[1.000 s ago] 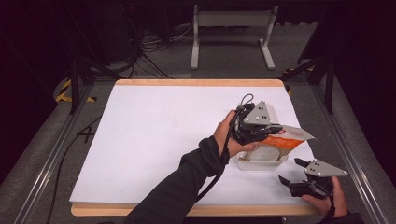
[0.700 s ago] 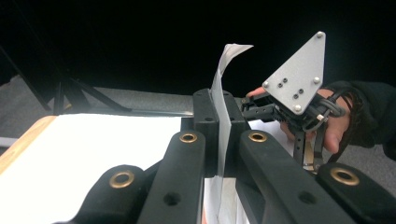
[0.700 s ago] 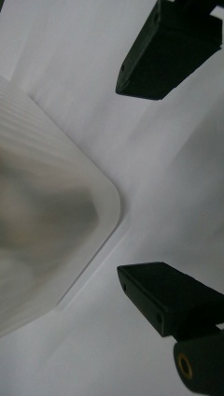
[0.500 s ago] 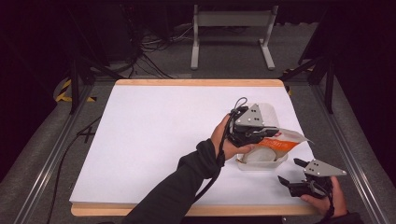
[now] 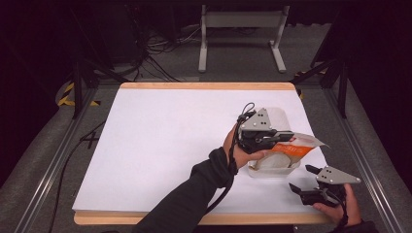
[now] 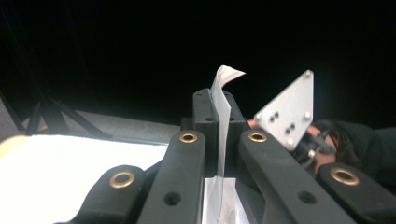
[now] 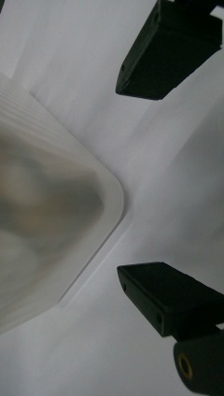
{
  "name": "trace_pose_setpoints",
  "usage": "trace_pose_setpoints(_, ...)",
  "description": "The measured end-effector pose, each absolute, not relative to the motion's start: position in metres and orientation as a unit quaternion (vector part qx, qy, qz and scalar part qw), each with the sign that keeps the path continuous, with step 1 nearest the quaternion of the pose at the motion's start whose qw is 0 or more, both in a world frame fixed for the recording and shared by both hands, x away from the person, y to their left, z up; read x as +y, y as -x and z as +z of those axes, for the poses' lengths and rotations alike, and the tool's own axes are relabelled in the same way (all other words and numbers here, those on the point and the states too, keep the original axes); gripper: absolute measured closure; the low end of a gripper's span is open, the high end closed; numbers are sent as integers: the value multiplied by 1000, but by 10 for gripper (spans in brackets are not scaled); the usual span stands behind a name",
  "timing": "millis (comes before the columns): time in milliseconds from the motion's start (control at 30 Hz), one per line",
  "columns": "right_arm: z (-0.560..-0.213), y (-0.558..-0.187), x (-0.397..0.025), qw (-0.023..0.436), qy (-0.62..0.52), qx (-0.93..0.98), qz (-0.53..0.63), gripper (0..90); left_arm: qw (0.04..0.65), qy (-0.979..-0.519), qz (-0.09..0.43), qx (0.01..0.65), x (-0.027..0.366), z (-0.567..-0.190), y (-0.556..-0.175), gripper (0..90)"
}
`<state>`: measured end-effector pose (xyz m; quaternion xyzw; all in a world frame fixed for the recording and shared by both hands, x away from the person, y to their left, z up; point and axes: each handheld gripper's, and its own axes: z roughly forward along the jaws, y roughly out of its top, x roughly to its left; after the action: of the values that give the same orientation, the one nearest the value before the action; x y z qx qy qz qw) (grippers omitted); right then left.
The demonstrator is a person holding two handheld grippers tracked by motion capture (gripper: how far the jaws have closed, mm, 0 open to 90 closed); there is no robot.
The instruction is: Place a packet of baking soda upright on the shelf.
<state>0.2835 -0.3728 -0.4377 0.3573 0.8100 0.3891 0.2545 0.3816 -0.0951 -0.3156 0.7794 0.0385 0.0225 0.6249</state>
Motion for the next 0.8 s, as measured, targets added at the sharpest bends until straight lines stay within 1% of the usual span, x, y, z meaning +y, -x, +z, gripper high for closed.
trace_pose_setpoints(100,-438,-284,-372,254,-358,811,386,120,610,-792,17,33,-95,-327,-381,898)
trace_pose_setpoints(167,-439,-284,-372,254,-357,812,386,119,611,-791,18,38,-92,-332,-382,898)
trace_pose_setpoints(300,-438,-284,-373,254,-359,810,388,119,597,-801,32,27,-86,-331,-379,898)
trace_pose_setpoints(500,-439,-284,-371,255,-356,812,385,119,579,-814,41,27,-81,-331,-380,898)
trace_pose_setpoints(700,-438,-284,-373,254,-359,811,387,119,540,-839,60,20,-75,-328,-381,898)
trace_pose_setpoints(800,-438,-284,-373,255,-359,811,387,119,512,-855,85,6,-77,-323,-376,897)
